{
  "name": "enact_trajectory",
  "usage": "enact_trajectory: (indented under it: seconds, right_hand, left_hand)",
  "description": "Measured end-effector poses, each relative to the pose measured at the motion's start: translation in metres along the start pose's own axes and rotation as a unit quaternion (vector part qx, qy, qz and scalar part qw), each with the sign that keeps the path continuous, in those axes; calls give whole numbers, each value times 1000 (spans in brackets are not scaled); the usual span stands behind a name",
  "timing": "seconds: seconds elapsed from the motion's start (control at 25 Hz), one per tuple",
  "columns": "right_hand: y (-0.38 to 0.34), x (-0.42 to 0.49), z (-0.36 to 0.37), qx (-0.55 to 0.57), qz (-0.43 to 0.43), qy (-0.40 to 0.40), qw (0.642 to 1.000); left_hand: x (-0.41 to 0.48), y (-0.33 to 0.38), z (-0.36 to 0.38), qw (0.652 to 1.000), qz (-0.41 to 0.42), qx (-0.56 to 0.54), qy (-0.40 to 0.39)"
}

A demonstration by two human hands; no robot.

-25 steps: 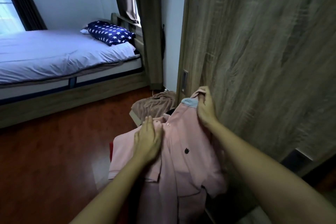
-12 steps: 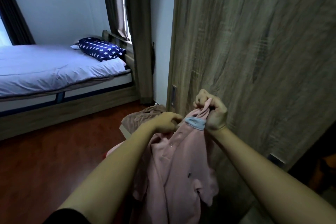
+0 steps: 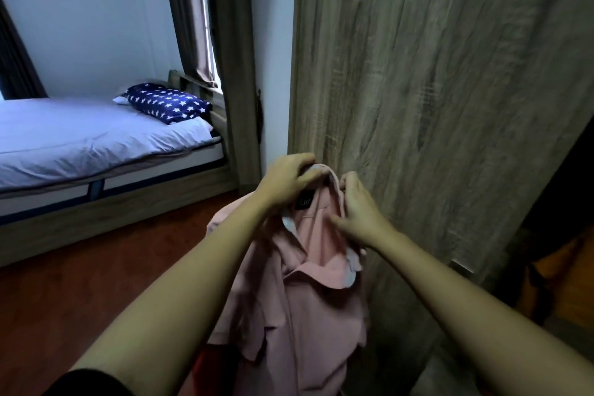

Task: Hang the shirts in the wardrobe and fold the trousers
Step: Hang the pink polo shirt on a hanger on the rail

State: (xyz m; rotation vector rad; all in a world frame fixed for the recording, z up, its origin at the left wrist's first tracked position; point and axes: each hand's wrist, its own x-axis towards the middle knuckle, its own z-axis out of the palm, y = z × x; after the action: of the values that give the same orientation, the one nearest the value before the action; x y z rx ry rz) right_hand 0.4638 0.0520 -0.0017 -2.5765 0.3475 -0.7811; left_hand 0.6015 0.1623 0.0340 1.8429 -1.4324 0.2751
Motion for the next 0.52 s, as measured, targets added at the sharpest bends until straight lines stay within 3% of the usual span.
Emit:
enact_trajectory:
  seconds: [0.12,0.24,0.32,0.4,0.52]
  right_hand:
    - [-5,-8,-39,-17,-60,6,998]
    - [-11,-23,-93,-129,-121,-90,980]
    - [-12,-36,-116,-198,-83,-94,972]
    - [-13,-46,-131,-256,-9,-87,963]
    - [-21,-79,-155,-326,103,-101,934]
  left_hand:
    - [-7,8,-12,995,26,97,-24]
    - [-21,6,-27,969,82,218,-87]
    - [-31,9,-34,961,24,235,-144]
    - [-40,16,-41,973,-64,136,-173]
    - [-43,55,-52,972,-99,77,-198]
